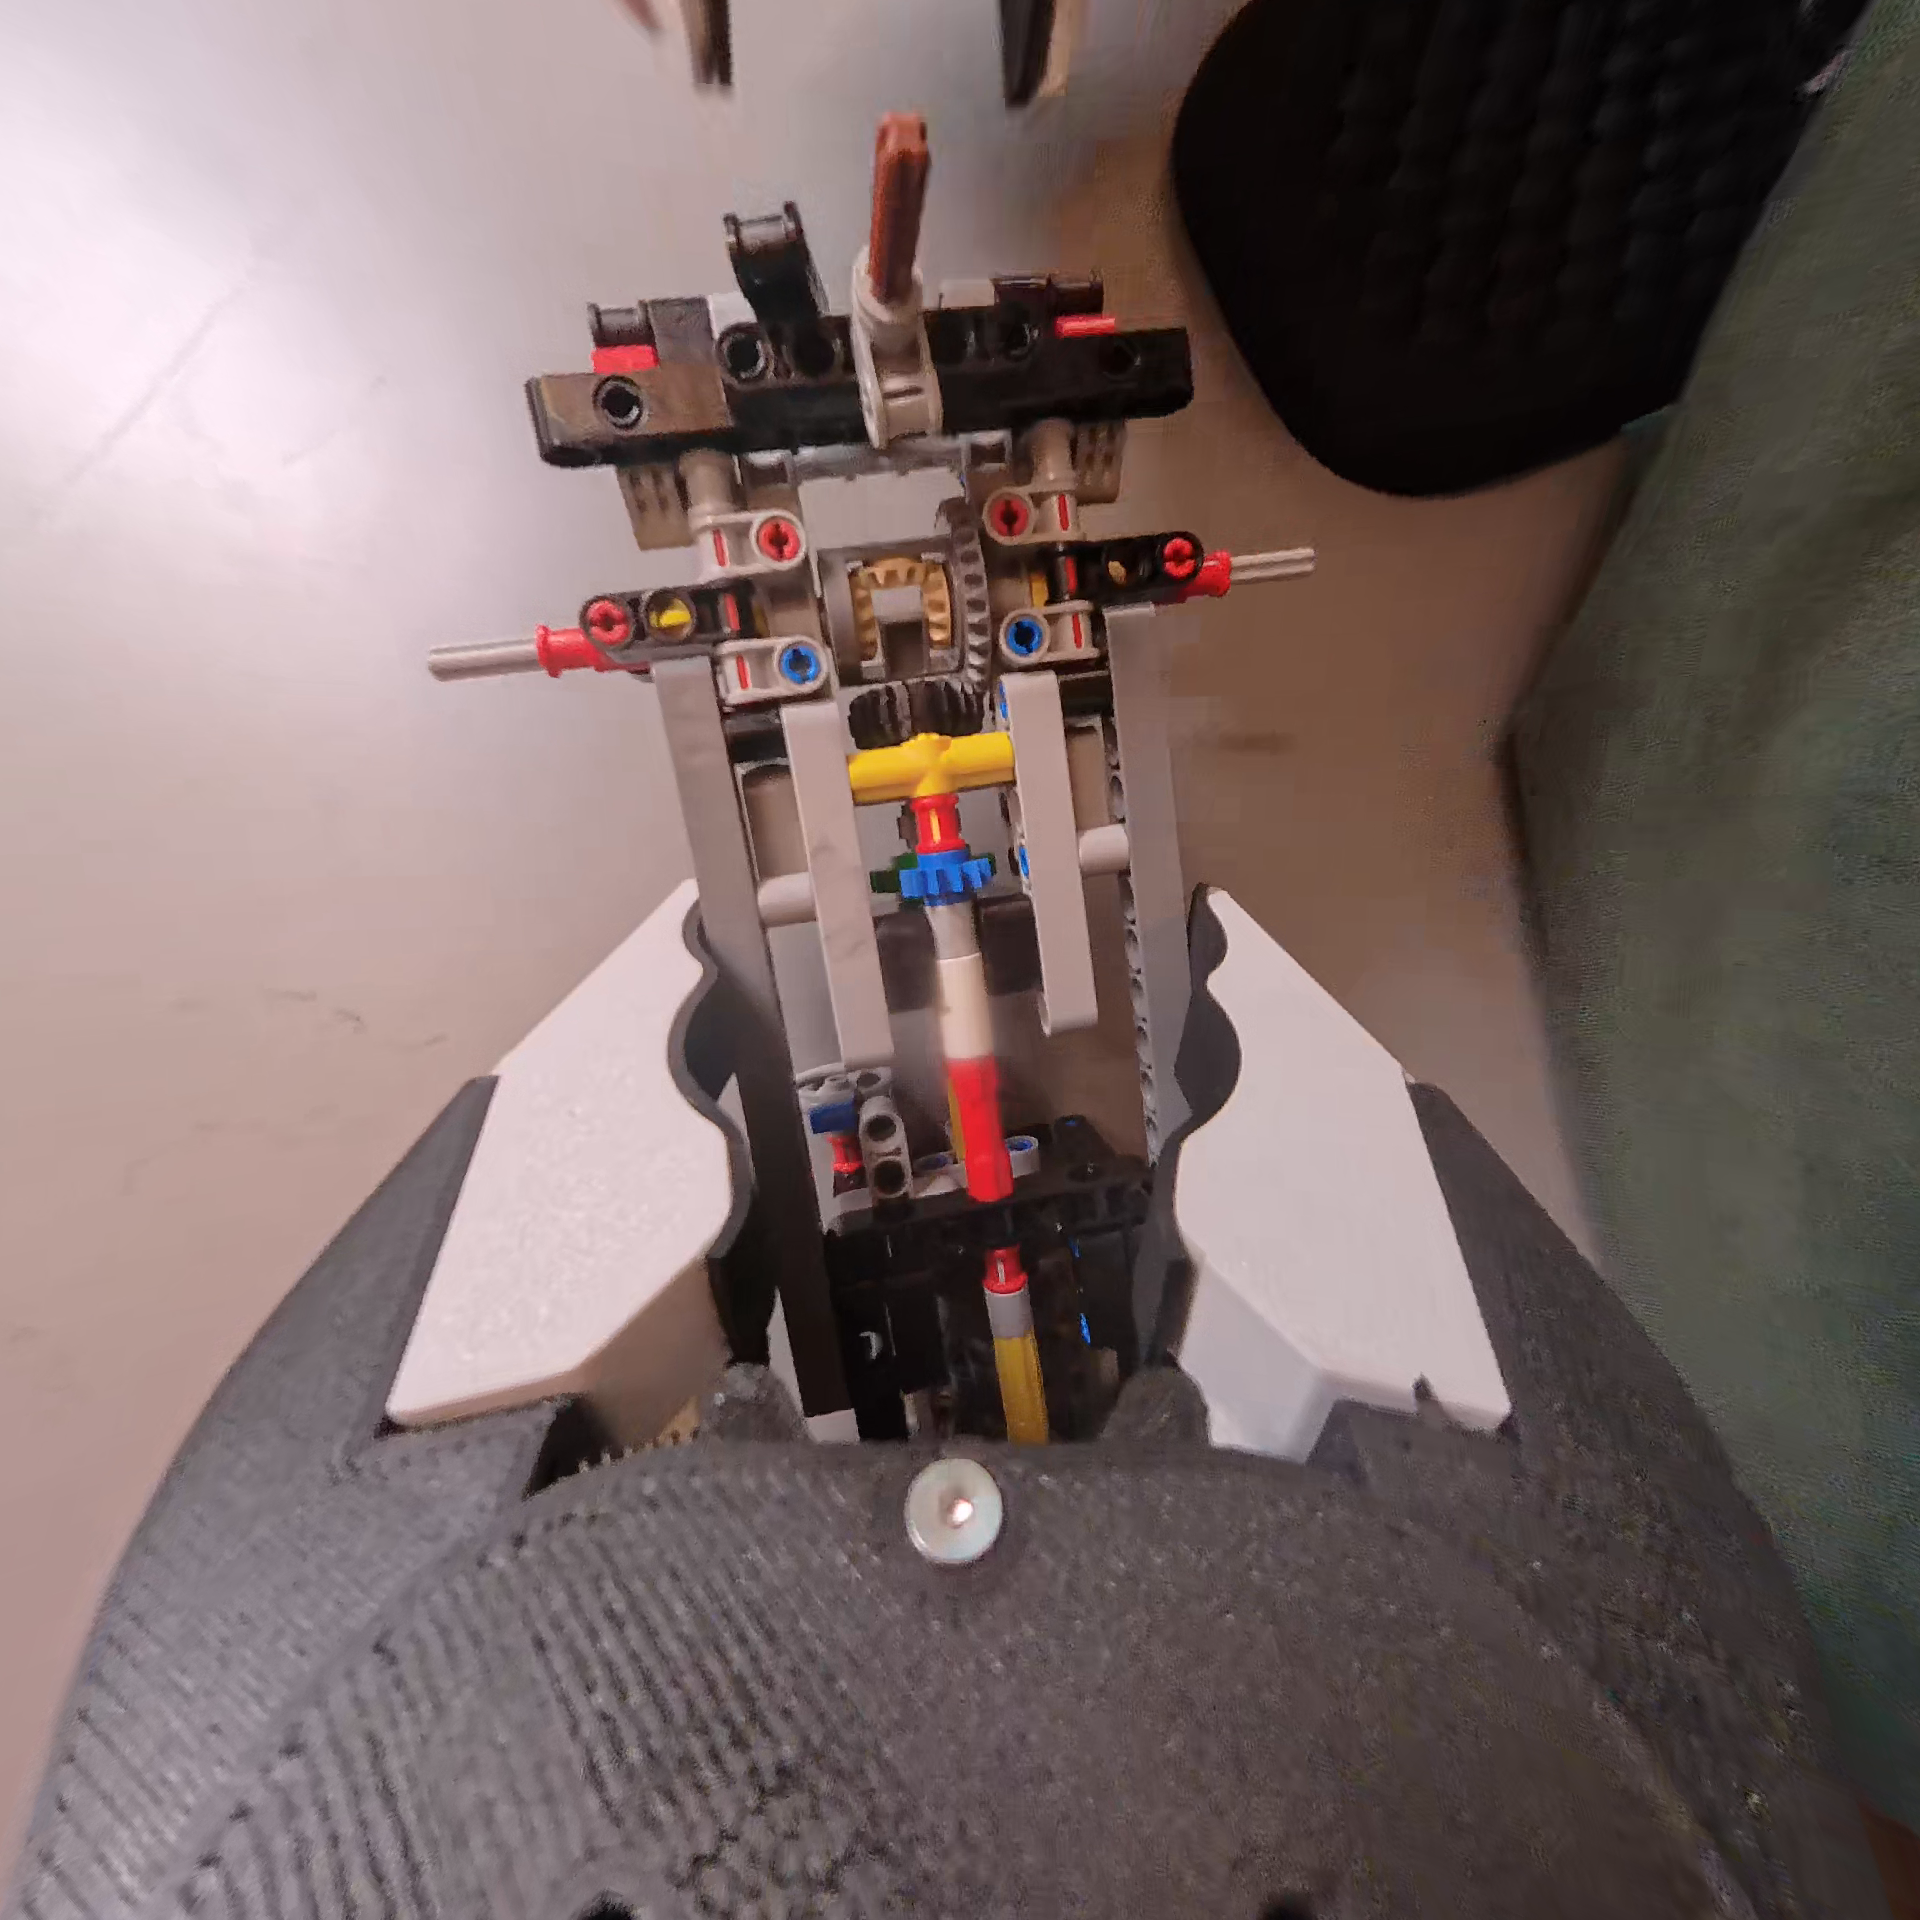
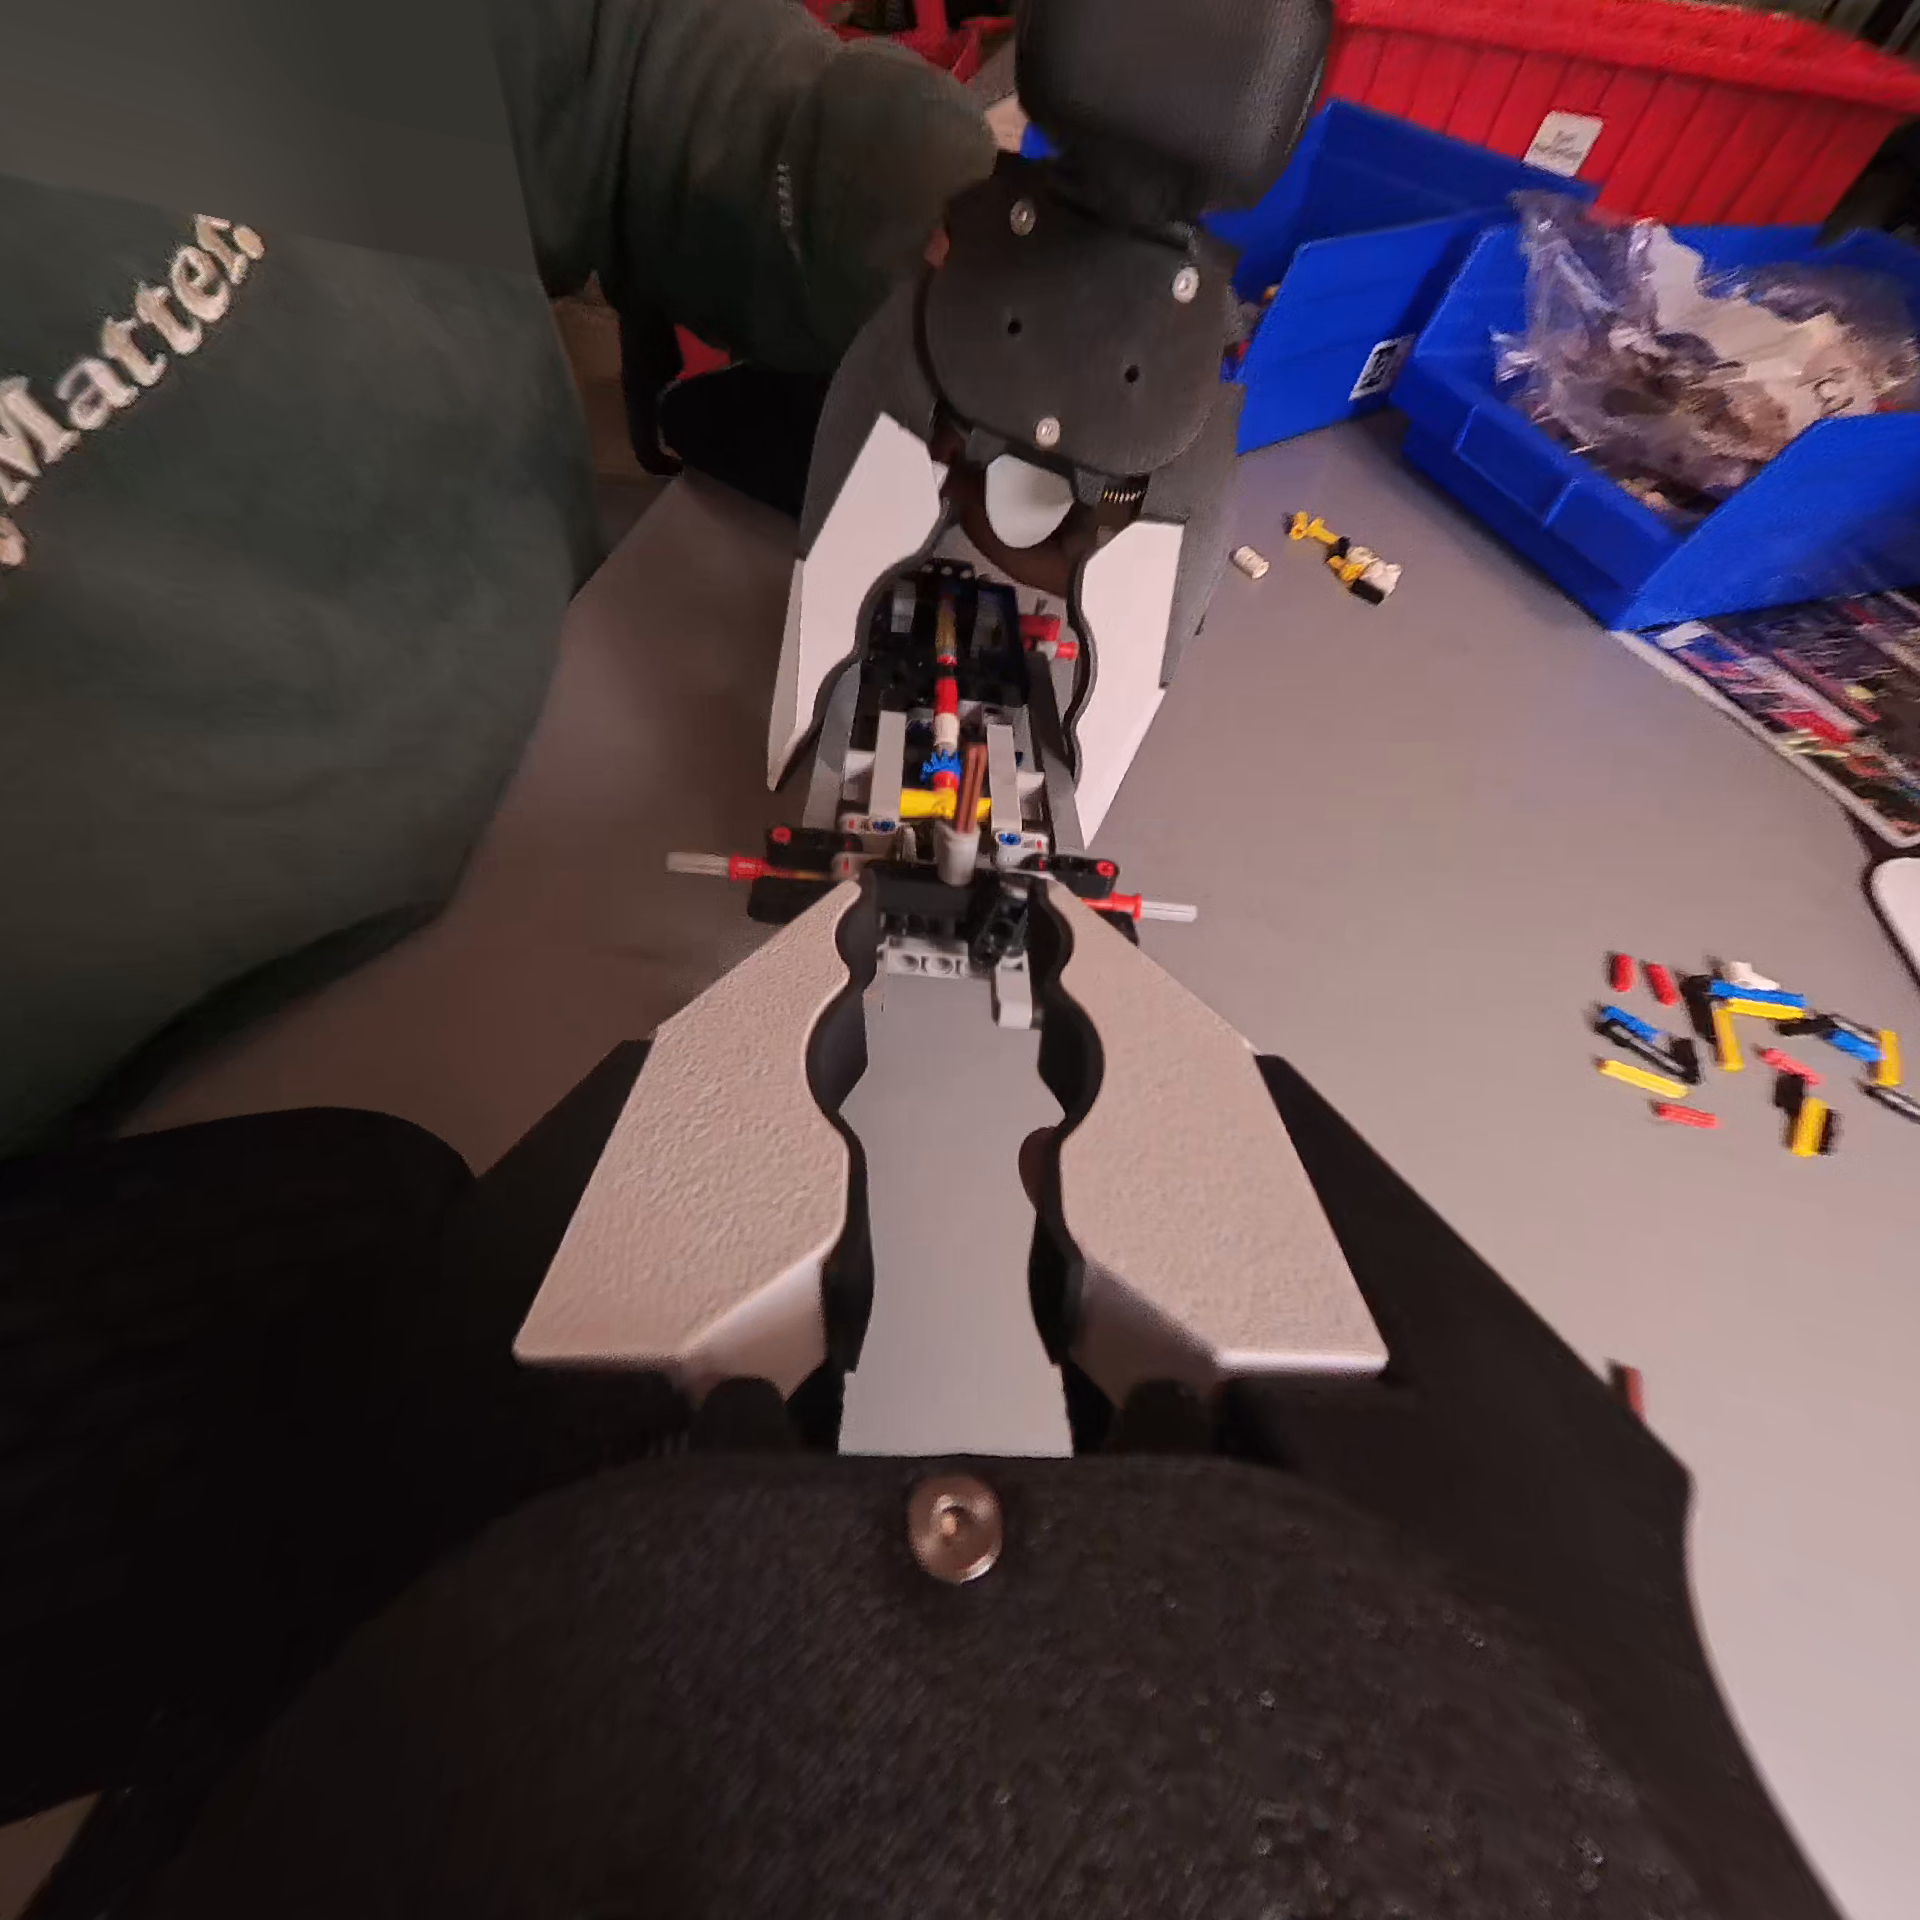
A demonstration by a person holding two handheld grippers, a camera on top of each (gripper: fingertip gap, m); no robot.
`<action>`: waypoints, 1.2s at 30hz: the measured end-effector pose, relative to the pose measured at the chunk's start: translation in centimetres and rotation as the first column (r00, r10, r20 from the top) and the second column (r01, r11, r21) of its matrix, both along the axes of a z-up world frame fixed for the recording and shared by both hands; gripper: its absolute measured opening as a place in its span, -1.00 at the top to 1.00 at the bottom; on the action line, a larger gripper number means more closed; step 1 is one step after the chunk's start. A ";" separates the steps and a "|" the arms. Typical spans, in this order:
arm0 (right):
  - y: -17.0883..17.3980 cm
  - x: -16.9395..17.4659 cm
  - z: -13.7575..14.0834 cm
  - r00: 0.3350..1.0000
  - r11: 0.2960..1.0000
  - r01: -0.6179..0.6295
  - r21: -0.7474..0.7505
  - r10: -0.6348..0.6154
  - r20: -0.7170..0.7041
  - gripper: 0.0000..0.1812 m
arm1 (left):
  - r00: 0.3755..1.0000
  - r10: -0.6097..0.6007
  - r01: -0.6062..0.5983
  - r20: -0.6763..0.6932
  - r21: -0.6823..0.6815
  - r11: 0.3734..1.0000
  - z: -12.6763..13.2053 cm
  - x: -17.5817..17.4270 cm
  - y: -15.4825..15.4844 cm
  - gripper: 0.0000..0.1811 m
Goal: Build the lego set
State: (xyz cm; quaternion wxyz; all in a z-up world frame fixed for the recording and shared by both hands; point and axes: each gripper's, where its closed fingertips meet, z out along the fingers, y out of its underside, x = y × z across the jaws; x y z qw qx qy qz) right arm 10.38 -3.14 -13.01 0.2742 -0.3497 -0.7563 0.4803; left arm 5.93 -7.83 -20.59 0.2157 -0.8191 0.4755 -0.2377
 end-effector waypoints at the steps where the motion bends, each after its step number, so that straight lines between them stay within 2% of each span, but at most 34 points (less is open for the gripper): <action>1: 0.1 -0.2 0.5 1.000 0.999 0.028 0.024 -0.028 -0.008 0.72 | 1.000 0.016 -0.016 -0.015 0.002 1.000 0.0 -0.2 0.2 0.03; 4: 0.5 -1.3 0.4 0.984 0.978 0.166 0.128 -0.172 0.036 0.73 | 0.993 0.107 -0.107 -0.047 0.009 0.994 -0.1 -0.8 1.1 0.03; 6: 1.2 -1.9 0.1 0.950 0.928 0.297 0.223 -0.310 0.024 0.70 | 0.982 0.180 -0.179 -0.063 0.022 0.984 -0.1 -1.3 1.8 0.03; 7: 2.3 -2.4 0.2 0.906 0.879 0.412 0.241 -0.424 -0.003 0.68 | 0.973 0.219 -0.217 -0.070 0.031 0.976 -0.1 -1.6 2.1 0.03; 10: 2.8 -3.7 0.5 0.784 0.776 0.621 0.111 -0.619 -0.055 0.55 | 0.947 0.313 -0.310 -0.069 0.052 0.949 -0.2 -2.2 2.9 0.03; 13: 3.7 -4.7 -0.6 0.677 0.657 0.734 0.170 -0.725 -0.125 0.42 | 0.932 0.358 -0.352 -0.057 0.085 0.932 -0.3 -2.2 3.4 0.03; 17: 4.7 -5.5 -1.0 0.609 0.587 0.791 0.173 -0.782 -0.132 0.43 | 0.922 0.386 -0.377 -0.035 0.147 0.914 0.2 -2.0 3.5 0.03; 22: 4.8 -4.6 -0.6 0.607 0.594 0.794 0.132 -0.788 -0.106 0.46 | 0.921 0.391 -0.382 -0.011 0.184 0.906 0.6 -2.7 3.2 0.03; 32: 3.5 -3.9 -0.4 0.684 0.682 0.729 0.061 -0.729 -0.014 0.56 | 0.937 0.349 -0.345 -0.002 0.138 0.928 0.5 -3.1 2.5 0.03; 36: 2.7 -4.7 0.1 0.690 0.689 0.724 0.044 -0.724 -0.017 0.46 | 0.930 0.367 -0.363 -0.011 0.130 0.923 0.2 -3.6 2.6 0.03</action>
